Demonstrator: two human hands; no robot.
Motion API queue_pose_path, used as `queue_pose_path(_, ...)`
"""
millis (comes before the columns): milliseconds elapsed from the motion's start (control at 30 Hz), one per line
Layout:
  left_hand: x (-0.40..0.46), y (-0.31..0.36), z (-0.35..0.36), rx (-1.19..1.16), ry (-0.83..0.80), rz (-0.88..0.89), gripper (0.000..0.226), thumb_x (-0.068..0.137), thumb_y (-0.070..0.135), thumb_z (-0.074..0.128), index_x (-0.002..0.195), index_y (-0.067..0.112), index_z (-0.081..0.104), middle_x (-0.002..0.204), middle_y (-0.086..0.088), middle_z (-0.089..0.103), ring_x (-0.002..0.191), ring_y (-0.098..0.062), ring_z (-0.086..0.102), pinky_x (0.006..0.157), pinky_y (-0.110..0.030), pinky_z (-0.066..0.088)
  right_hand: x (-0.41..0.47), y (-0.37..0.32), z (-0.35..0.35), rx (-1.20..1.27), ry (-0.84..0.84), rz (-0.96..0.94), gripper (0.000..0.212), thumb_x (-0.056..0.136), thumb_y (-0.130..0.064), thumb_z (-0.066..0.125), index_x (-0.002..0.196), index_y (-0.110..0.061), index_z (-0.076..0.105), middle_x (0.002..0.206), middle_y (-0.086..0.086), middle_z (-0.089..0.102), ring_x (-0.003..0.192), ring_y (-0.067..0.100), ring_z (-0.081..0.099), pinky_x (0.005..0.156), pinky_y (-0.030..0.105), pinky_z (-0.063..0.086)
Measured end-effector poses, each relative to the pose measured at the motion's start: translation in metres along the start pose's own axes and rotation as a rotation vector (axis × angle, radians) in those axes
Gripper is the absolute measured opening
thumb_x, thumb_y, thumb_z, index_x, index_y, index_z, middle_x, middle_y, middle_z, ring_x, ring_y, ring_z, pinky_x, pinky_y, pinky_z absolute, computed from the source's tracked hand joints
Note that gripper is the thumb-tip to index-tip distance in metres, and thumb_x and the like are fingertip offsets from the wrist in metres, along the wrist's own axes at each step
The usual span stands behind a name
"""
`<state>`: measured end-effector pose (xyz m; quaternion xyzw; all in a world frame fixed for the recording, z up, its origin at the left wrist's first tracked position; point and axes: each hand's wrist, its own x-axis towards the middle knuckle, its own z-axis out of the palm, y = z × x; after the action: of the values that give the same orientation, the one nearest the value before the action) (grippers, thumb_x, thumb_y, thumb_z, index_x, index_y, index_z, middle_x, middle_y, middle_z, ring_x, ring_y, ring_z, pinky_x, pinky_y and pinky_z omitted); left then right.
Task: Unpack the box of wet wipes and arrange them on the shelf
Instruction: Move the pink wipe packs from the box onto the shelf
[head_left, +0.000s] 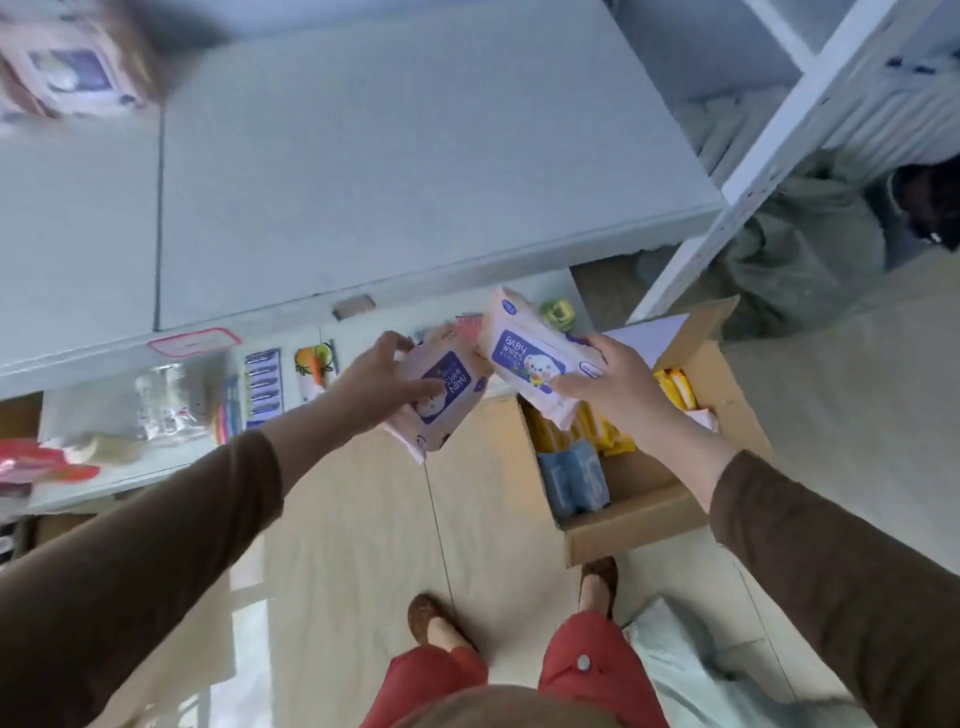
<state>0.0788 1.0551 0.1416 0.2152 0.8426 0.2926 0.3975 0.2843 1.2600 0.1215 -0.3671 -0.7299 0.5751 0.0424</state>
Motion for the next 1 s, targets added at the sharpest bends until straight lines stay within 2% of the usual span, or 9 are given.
queue_pose_path(100, -0.030, -0.014, -0.081, -0.089, 0.101, 0.025, 0.047, 0.073, 0.030, 0.082, 0.113, 0.025, 0.059, 0.100, -0.001, 0.071, 0.085, -0.021, 0.071, 0.070, -0.037, 0.056, 0.002, -0.068, 0.042, 0.117, -0.020, -0.051, 0.039, 0.077, -0.016, 0.082, 0.110, -0.012, 0.062, 0.099, -0.001, 0.074, 0.085, 0.013, 0.070, 0.069, 0.022, 0.053)
queue_pose_path(167, -0.041, -0.025, -0.132, -0.098, 0.156, 0.037, 0.047, 0.065, 0.030, 0.083, 0.107, 0.025, 0.064, 0.096, -0.004, 0.073, 0.086, -0.028, 0.072, 0.078, -0.048, 0.059, 0.012, -0.108, 0.068, 0.205, -0.025, -0.072, 0.042, 0.073, -0.018, 0.085, 0.109, -0.012, 0.065, 0.102, 0.003, 0.076, 0.090, 0.020, 0.073, 0.074, 0.031, 0.058)
queue_pose_path(267, -0.046, -0.041, -0.198, -0.081, 0.225, 0.027, 0.041, 0.064, 0.022, 0.080, 0.103, 0.022, 0.070, 0.093, -0.007, 0.075, 0.085, -0.032, 0.073, 0.085, -0.054, 0.057, 0.037, -0.162, 0.106, 0.325, -0.065, -0.126, 0.036, 0.075, -0.010, 0.083, 0.107, -0.007, 0.068, 0.102, 0.010, 0.077, 0.089, 0.029, 0.074, 0.078, 0.038, 0.058)
queue_pose_path(367, -0.034, -0.054, -0.254, 0.018, 0.324, 0.028, 0.038, 0.063, 0.022, 0.079, 0.101, 0.020, 0.072, 0.090, -0.007, 0.075, 0.084, -0.032, 0.071, 0.085, -0.053, 0.056, 0.072, -0.206, 0.147, 0.397, -0.119, -0.154, 0.029, 0.076, -0.006, 0.080, 0.103, -0.009, 0.069, 0.094, 0.008, 0.076, 0.078, 0.024, 0.073, 0.070, 0.032, 0.057)
queue_pose_path(500, 0.004, -0.074, -0.325, 0.230, 0.430, 0.019, 0.023, 0.073, 0.021, 0.076, 0.096, 0.022, 0.069, 0.086, -0.006, 0.071, 0.083, -0.032, 0.066, 0.079, -0.047, 0.056, 0.137, -0.244, 0.196, 0.347, -0.180, -0.176, 0.027, 0.074, -0.005, 0.078, 0.099, -0.001, 0.068, 0.090, 0.013, 0.073, 0.076, 0.024, 0.068, 0.069, 0.031, 0.050)
queue_pose_path(633, 0.054, -0.090, -0.398, 0.458, 0.496, -0.036, 0.033, 0.076, 0.030, 0.075, 0.107, 0.027, 0.064, 0.093, -0.003, 0.067, 0.087, -0.029, 0.061, 0.081, -0.042, 0.052, 0.218, -0.278, 0.243, 0.250, -0.217, -0.226, 0.024, 0.070, -0.006, 0.079, 0.086, 0.002, 0.063, 0.083, 0.011, 0.068, 0.074, 0.023, 0.064, 0.071, 0.035, 0.043)
queue_pose_path(767, 0.100, -0.109, -0.459, 0.621, 0.503, -0.093, 0.037, 0.080, 0.036, 0.072, 0.111, 0.022, 0.058, 0.101, -0.003, 0.065, 0.096, -0.030, 0.058, 0.089, -0.043, 0.044, 0.286, -0.320, 0.285, 0.224, -0.240, -0.229, 0.019, 0.074, 0.002, 0.076, 0.081, -0.008, 0.061, 0.080, 0.006, 0.066, 0.067, 0.016, 0.063, 0.063, 0.025, 0.043)
queue_pose_path(900, 0.133, -0.127, -0.506, 0.632, 0.500, -0.120, 0.032, 0.082, 0.036, 0.071, 0.106, 0.021, 0.055, 0.097, -0.002, 0.063, 0.094, -0.028, 0.059, 0.090, -0.042, 0.042, 0.339, -0.357, 0.330, 0.220, -0.269, -0.223, 0.022, 0.077, 0.004, 0.075, 0.078, -0.012, 0.060, 0.084, 0.008, 0.067, 0.074, 0.019, 0.067, 0.060, 0.022, 0.047)
queue_pose_path(1000, 0.157, -0.139, -0.541, 0.583, 0.486, -0.084, 0.033, 0.080, 0.035, 0.074, 0.104, 0.027, 0.053, 0.095, -0.001, 0.064, 0.089, -0.028, 0.059, 0.083, -0.038, 0.041, 0.368, -0.378, 0.361, 0.239, -0.297, -0.224, 0.022, 0.079, 0.006, 0.073, 0.082, -0.014, 0.063, 0.089, 0.009, 0.069, 0.078, 0.020, 0.069, 0.064, 0.023, 0.051)
